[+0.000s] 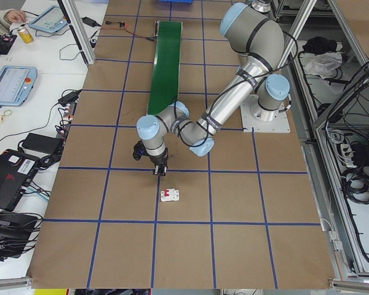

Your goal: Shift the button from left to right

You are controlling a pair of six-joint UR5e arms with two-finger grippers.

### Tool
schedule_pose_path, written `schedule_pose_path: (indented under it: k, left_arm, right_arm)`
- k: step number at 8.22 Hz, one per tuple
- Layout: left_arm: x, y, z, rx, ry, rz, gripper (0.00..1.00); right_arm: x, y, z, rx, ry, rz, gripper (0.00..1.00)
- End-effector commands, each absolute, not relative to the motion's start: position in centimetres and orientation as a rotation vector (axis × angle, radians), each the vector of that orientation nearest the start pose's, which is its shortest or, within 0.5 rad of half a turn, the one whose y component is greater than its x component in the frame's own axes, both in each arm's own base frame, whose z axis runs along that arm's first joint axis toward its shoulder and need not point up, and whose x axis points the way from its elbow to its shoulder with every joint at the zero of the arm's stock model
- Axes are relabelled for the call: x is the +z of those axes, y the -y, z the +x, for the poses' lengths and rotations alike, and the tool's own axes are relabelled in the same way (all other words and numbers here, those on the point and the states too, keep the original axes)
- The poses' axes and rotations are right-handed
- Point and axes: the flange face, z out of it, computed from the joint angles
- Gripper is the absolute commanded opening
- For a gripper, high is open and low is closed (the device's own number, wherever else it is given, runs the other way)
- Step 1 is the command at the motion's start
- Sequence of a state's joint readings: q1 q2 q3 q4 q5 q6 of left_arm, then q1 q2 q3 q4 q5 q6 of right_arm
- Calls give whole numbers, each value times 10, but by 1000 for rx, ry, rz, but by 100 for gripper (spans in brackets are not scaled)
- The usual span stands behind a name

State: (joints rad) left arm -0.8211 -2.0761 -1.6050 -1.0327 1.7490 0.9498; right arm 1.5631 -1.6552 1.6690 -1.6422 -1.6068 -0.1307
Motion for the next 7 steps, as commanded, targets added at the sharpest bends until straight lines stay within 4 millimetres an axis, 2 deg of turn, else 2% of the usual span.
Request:
schedule_pose_path:
  k: [1, 2, 3, 5, 6, 7]
  left_arm:
    - [325, 544, 285, 100, -3094, 183, 0]
    - [347, 552, 238, 104, -3090, 194, 0]
    - [360, 561, 192, 92, -3086, 151, 0]
    - [370, 577, 109, 58, -3080, 79, 0]
    - [367, 581, 80, 60, -3078, 67, 0]
    - [366, 584, 59, 61, -3079, 86, 0]
  right_arm:
    - [487, 463, 126, -86, -3177, -196, 100]
    - [487, 463, 126, -86, -3175, -196, 100]
    - [487, 463, 126, -86, -3175, -193, 100]
    - [487, 463, 126, -86, -3175, -193, 100]
    - [487, 463, 126, -86, -3175, -193, 100]
    - [487, 463, 126, -88, -3175, -193, 100]
